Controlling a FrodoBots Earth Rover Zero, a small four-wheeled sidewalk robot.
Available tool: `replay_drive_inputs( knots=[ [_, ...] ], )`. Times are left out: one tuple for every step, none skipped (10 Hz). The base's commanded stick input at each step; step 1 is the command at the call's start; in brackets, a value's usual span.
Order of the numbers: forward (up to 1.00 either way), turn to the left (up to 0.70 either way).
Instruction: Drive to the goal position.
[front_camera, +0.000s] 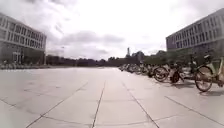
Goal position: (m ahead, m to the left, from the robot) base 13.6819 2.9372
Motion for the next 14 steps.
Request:
replay_drive_inputs(
  knots=[
    [0.70,0.35],
    [0.70,0.21],
    [0.70,0.00],
    [0.70,0.00],
    [0.70,0.00],
    [0.70,0.00],
    [0.70,0.00],
    [0.70,0.00],
    [0.70,0.00],
    [0.70,0.00],
    [0.70,0.00],
    [0.70,0.00],
    [0.70,0.00],
    [0.70,0.00]
  ],
)
